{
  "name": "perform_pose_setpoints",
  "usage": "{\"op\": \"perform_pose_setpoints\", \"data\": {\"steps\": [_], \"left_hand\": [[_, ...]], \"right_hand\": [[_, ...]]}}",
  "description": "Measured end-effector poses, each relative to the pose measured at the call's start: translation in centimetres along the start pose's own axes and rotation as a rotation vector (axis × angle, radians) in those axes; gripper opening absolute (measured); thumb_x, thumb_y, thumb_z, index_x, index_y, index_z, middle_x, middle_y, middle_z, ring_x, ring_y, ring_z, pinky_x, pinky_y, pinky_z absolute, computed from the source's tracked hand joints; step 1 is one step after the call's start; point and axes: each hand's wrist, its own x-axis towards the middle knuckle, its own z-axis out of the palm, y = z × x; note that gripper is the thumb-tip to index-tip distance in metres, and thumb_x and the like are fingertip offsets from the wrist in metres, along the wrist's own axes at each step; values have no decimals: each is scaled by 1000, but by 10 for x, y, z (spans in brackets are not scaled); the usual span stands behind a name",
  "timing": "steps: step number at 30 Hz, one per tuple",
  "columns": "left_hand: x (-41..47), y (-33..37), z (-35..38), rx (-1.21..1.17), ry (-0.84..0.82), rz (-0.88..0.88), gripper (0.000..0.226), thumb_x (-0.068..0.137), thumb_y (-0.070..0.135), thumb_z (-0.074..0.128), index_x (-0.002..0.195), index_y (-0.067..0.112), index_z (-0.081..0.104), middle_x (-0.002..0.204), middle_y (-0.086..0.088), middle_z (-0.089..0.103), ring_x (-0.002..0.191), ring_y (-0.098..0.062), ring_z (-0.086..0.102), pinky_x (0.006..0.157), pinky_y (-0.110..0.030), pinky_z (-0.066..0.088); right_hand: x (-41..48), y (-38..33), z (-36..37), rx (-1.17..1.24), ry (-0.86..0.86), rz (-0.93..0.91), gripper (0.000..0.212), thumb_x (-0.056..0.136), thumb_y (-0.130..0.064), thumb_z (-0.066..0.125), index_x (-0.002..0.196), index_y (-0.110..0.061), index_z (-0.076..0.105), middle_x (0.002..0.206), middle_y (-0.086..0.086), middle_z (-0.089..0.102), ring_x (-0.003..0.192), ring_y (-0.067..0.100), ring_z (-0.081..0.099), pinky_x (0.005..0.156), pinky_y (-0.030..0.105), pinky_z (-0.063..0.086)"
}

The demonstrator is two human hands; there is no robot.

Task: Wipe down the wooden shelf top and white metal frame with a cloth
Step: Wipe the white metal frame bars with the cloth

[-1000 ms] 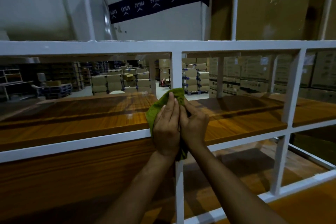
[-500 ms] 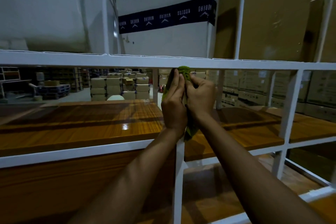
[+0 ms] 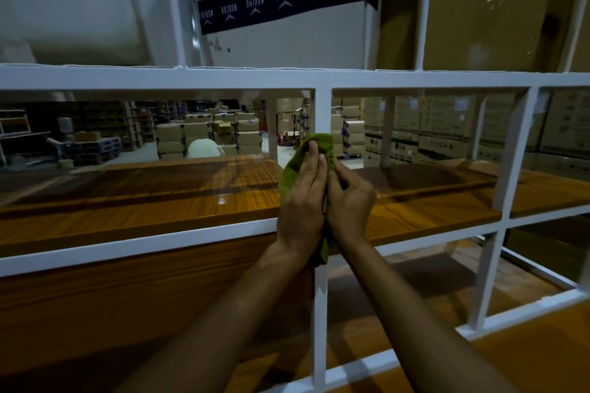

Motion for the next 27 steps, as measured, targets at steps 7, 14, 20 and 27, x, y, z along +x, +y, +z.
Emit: {"op": "perform_pose_setpoints", "data": {"steps": [7, 14, 20, 27], "left_hand": [[-54, -10, -4, 359, -170, 298, 44, 97, 7, 47, 140, -2, 48, 153, -19, 36, 145, -30, 29, 119, -44, 26], [-104, -17, 0, 375, -289, 170, 71, 87, 13, 64, 150, 3, 34, 160, -12, 22, 149, -21, 17, 122, -35, 11], [-122, -29, -8, 317, -453, 90, 85, 85, 30, 69, 154, 11, 23, 161, -14, 17, 143, -34, 29, 102, -53, 46], [-75, -23, -29, 280, -357, 152, 74, 95, 27, 56, 157, 14, 17, 165, -7, 14, 146, -32, 26, 118, -46, 22]], "right_hand": [[-63, 34, -18, -58, -85, 47, 30, 98, -9, 57, 116, -32, 63, 87, -15, 70, 72, -6, 64, 62, 19, 48], [-92, 66, -21, -313, -192, -131, 36, 104, -14, 45, 138, -9, 56, 117, 8, 69, 101, 12, 63, 88, 29, 52], [-106, 76, -23, -640, -273, -238, 47, 98, -24, 46, 141, -3, 48, 136, 16, 58, 129, 30, 52, 110, 53, 38], [-82, 51, -15, -572, -282, -111, 58, 101, -47, 23, 154, -24, 24, 110, 0, 69, 99, 18, 63, 102, 46, 43]]}}
